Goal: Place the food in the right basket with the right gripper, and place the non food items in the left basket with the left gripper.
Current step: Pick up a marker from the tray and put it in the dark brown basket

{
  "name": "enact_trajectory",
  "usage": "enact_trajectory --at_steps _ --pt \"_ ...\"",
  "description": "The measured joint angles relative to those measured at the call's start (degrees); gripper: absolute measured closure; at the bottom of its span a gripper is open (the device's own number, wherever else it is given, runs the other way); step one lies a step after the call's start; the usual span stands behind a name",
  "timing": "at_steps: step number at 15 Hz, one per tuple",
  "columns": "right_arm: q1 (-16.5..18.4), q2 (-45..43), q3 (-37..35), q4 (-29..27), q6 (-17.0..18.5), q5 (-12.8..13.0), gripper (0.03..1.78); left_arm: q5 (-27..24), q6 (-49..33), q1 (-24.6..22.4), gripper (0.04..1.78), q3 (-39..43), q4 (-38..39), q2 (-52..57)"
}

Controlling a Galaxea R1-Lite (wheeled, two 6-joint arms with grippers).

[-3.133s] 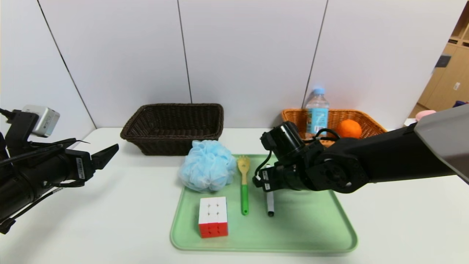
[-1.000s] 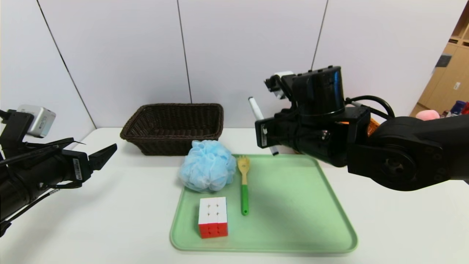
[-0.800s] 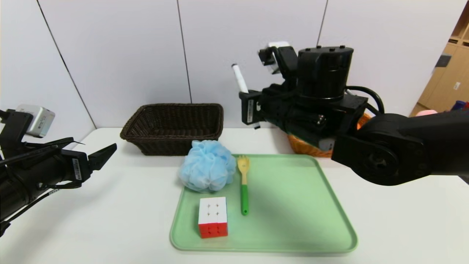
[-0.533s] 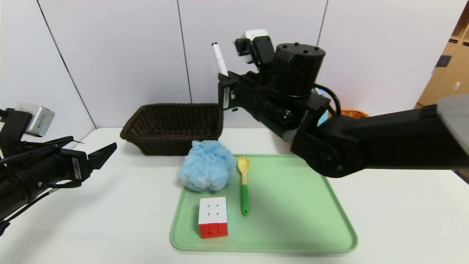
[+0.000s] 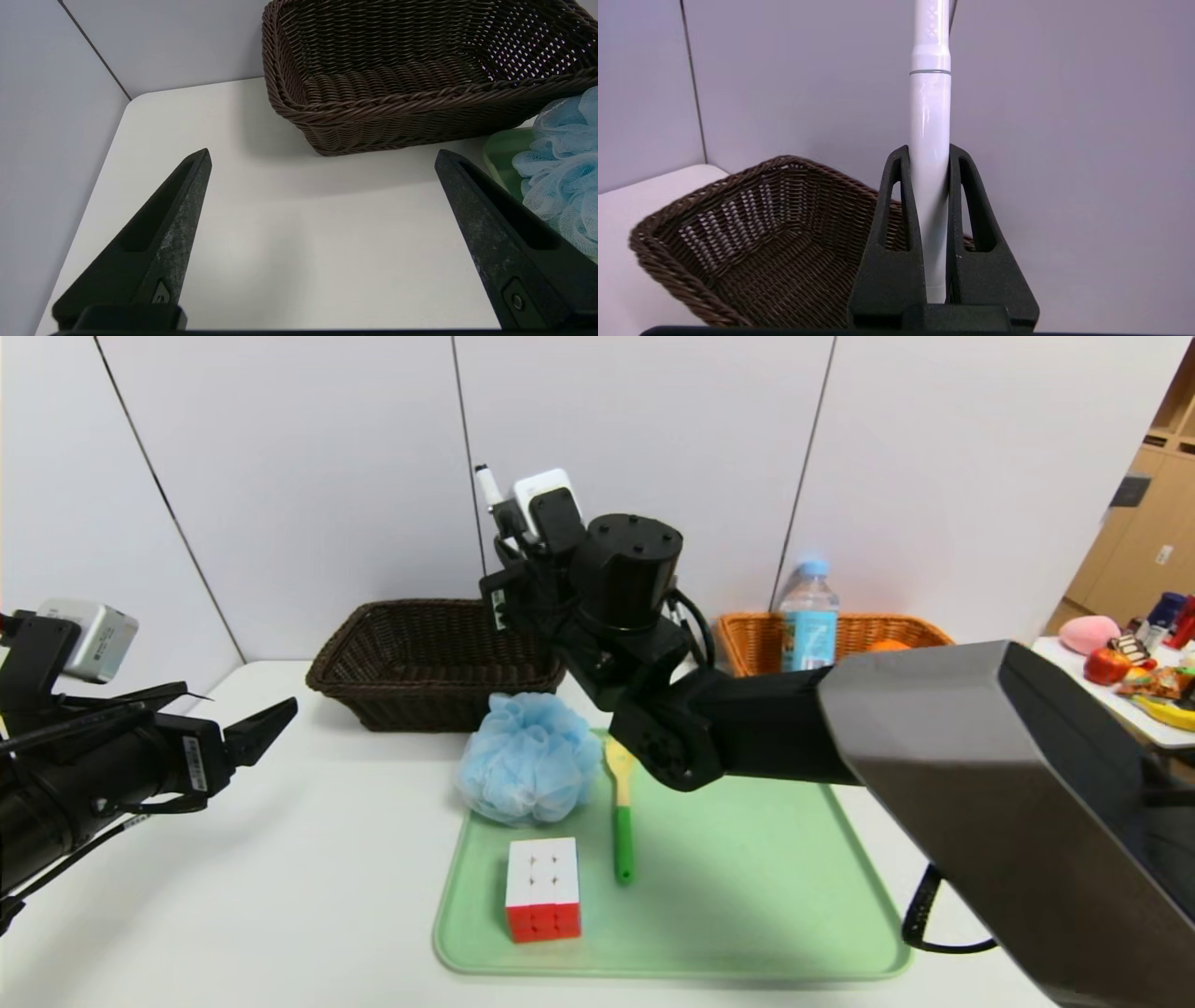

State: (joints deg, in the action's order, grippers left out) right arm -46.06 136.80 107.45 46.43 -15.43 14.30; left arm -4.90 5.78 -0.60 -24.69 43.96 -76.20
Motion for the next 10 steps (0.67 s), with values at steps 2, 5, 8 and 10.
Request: enact_trajectory --at_steps 2,5,8,10 --pt "0.44 2.95 1.65 0.22 -1.66 0.69 1.64 0.0 -0.02 0.0 0.13 0.0 0.05 -0.04" --pt "1.3 6.58 3.66 0.56 -3.41 2.29 1.63 0.0 -0.02 0.0 0.13 0.13 0.05 -0.06" --pt "1.27 8.44 4.07 0.95 -3.44 2.47 1.13 0.0 -0.09 0.0 0.13 0.22 0.05 -0.01" --pt "1.24 9.01 4.07 1.0 -3.45 2.43 0.91 0.02 -0.09 0.02 0.13 0.22 0.06 -0.01"
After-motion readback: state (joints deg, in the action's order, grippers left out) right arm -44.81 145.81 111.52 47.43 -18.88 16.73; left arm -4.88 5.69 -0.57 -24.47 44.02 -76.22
